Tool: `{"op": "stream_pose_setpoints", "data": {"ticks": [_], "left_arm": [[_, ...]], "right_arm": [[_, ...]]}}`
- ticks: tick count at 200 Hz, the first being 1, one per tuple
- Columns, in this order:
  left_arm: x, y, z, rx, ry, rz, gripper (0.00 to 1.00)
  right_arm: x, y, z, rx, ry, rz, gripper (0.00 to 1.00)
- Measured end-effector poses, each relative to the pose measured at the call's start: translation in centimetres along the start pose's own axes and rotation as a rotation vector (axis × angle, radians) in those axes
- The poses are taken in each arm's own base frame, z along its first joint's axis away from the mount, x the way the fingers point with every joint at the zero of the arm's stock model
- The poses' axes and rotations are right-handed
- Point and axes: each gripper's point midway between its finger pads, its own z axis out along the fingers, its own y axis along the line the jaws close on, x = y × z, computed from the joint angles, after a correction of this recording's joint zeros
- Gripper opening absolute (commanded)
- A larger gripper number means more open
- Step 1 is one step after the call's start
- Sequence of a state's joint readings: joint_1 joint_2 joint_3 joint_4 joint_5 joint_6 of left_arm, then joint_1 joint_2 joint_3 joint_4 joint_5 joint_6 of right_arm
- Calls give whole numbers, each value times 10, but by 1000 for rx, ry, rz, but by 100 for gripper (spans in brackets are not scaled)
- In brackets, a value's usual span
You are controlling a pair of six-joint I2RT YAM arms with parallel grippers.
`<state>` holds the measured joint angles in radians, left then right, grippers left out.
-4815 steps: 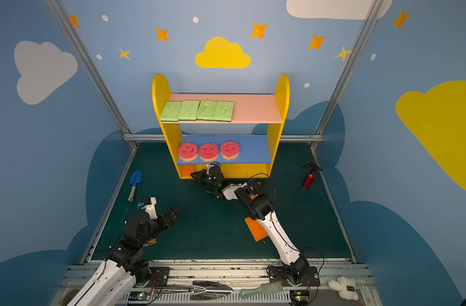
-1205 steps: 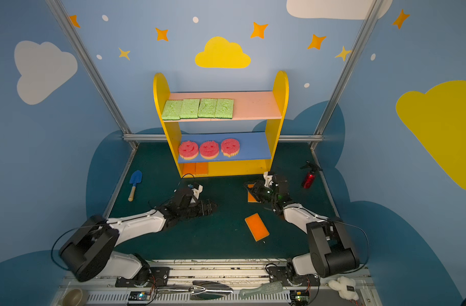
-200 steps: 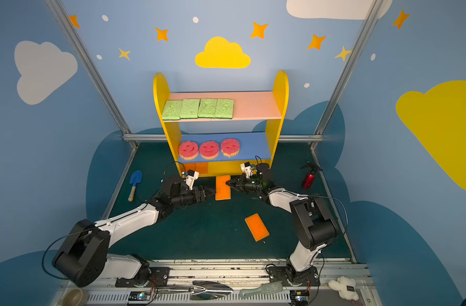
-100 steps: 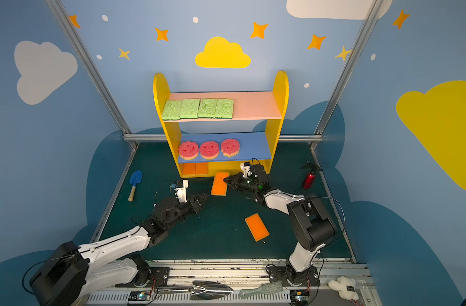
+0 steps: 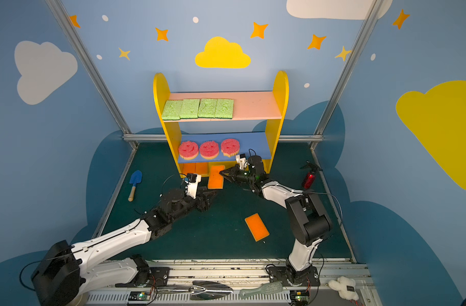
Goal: Place and organize the cleaning sponges onto the shelf
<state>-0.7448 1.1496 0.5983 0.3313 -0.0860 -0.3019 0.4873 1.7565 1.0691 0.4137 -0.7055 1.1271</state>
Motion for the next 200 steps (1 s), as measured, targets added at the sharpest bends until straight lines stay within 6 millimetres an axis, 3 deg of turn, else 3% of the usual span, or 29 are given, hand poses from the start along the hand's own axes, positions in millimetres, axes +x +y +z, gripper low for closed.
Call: {"op": "stream_pose_setpoints", "data": {"ticks": [32, 59, 126, 169, 200], "left_arm": [[23, 9, -6, -32, 51, 196, 67], [20, 21, -13, -83, 10, 160, 54], [7, 25, -13, -31, -139, -395, 54], [27, 32, -1, 4, -139, -760, 54], [29, 28, 1, 56, -204, -869, 52]], "right_arm": [[-3, -2, -10, 41, 36, -2, 0], [-4, -6, -22, 77, 38, -1, 0], [0, 25, -46, -27, -46, -124, 0], [-10, 44, -49, -104, -107, -197, 0], [-14, 50, -48, -119, -130, -206, 0]]}}
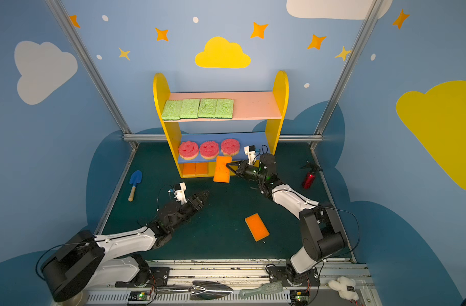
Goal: Place and organize the cleaning sponges onto the shelf
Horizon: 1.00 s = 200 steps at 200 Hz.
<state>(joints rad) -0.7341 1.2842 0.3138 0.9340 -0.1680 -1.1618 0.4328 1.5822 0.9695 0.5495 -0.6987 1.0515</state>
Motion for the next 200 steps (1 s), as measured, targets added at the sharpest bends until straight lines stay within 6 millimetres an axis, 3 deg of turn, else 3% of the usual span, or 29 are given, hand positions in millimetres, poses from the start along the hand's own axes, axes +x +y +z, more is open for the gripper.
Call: {"op": "stream_pose_setpoints", "data": {"ticks": [57, 98, 137, 200], "left_arm": [[-5, -31, 8, 142, -84, -6, 50], [-4, -33, 16, 171, -112, -11, 49], [-10, -47, 21, 213, -144, -18, 48], [-8, -33, 32, 171, -160, -25, 40]], "right_arm": [[3, -4, 18, 6, 18, 35, 0], [10, -9, 26, 20, 25, 65, 0], [12, -7, 28, 11, 22, 74, 0], [11, -6, 31, -1, 16, 71, 0]]}}
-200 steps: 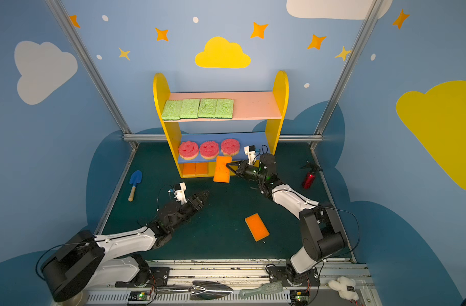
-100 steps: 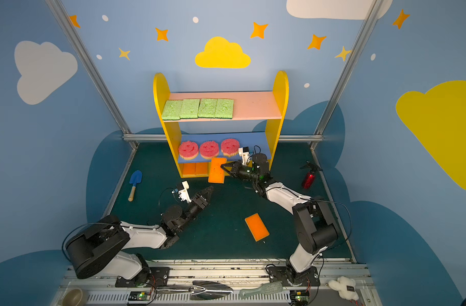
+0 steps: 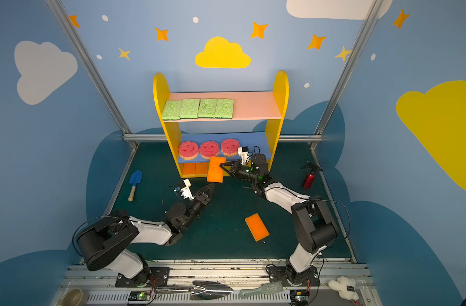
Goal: Place and organize the cleaning sponges onto the shelf
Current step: 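Stand the sponge upright beside the other orange sponges at the shelf base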
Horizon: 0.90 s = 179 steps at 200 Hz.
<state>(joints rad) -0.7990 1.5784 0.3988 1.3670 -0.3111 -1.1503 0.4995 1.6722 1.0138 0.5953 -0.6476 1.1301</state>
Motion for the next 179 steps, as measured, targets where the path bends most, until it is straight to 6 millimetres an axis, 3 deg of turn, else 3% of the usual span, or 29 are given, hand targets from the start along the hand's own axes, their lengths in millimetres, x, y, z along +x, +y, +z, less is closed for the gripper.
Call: {"op": "stream_pose_setpoints", "data": {"ticks": [98, 144, 164, 179], "left_arm": [[-11, -3, 7, 1, -49, -8, 34], [-8, 9, 11, -28, -43, -13, 23], [-7, 12, 11, -34, -41, -18, 11], [-7, 12, 11, -34, -40, -21, 7]], "right_arm": [[3, -5, 2, 1, 12, 6, 0], [4, -14, 5, 9, 17, 27, 0], [4, -13, 5, 7, 17, 25, 0], [4, -13, 5, 3, 17, 23, 0]]}}
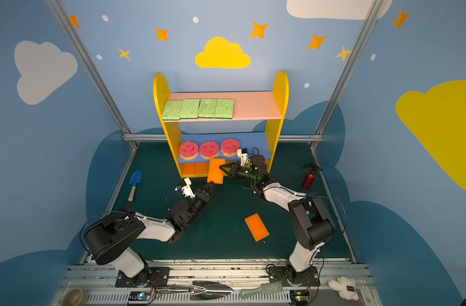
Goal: Place and organize the cleaning sponges onto the shelf
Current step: 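Stand the sponge upright beside the other orange sponges at the shelf base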
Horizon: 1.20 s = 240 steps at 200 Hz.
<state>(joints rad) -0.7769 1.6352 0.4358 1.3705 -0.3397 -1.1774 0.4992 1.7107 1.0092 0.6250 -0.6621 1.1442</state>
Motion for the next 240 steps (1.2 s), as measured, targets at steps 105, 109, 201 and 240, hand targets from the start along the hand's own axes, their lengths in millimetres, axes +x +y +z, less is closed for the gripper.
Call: {"op": "stream_pose_setpoints", "data": {"ticks": [105, 109, 201, 240], "left_arm": [[-8, 26, -12, -62, -11, -12, 3], [-8, 28, -13, -69, -12, -14, 3], [-5, 88, -11, -214, -20, -58, 3], [-1, 99, 9, -227, -27, -74, 3]], "right_arm": [[2, -15, -6, 27, 28, -25, 62], [3, -17, -8, 33, 28, -26, 62], [18, -23, -75, 106, -23, -76, 62], [22, -29, -93, 137, -34, -77, 62]]}}
